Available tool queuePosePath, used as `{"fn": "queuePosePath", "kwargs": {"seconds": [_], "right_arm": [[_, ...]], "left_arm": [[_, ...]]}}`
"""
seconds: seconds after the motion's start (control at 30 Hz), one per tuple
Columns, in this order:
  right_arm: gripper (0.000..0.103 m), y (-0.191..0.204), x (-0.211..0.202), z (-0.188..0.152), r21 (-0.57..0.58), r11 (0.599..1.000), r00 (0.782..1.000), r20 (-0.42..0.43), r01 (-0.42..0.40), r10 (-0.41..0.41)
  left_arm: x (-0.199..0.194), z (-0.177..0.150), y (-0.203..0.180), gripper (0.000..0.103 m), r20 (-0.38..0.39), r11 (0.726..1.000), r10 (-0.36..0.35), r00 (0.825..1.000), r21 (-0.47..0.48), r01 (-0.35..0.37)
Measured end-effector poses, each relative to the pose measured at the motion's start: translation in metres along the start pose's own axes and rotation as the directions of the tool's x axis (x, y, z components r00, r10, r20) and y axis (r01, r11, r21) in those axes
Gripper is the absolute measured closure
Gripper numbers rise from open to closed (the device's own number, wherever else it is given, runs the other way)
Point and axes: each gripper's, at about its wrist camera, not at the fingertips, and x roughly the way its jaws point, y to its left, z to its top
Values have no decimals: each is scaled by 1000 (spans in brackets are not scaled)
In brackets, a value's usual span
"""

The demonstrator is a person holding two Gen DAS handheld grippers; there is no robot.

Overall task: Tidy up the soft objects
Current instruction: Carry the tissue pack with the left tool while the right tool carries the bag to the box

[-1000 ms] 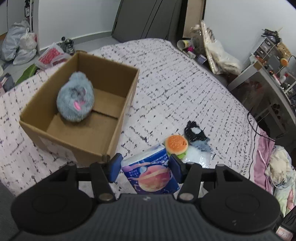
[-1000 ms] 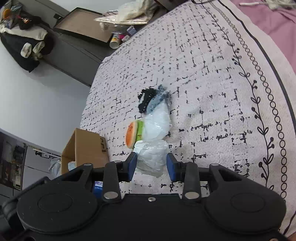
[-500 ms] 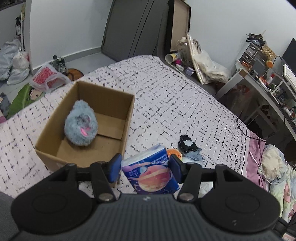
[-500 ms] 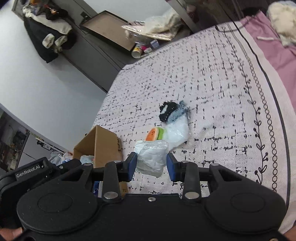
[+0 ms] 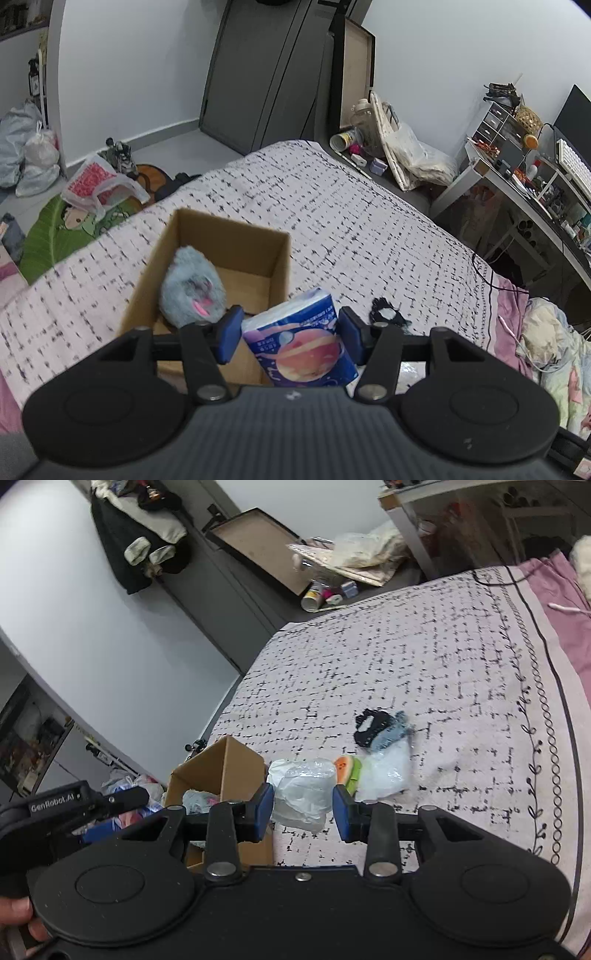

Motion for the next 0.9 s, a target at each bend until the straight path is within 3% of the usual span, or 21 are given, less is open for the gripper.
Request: {"fn": "queuePosePath", "kwargs": {"seconds": [0.33,0.67,0.9], "right_arm": [[68,15,5,-3,-72,997,1000,27,-4,6],[68,30,14,-10,-119,992,999,27,-43,46],[68,42,25,-14,-147,987,998,8,-58,60]], "left_arm": [[5,15,24,48,21,999,28,999,42,-29],[21,33,55,48,60,992,99,993,70,-103],[51,33,75,48,16,988,129,992,79,-130]]}}
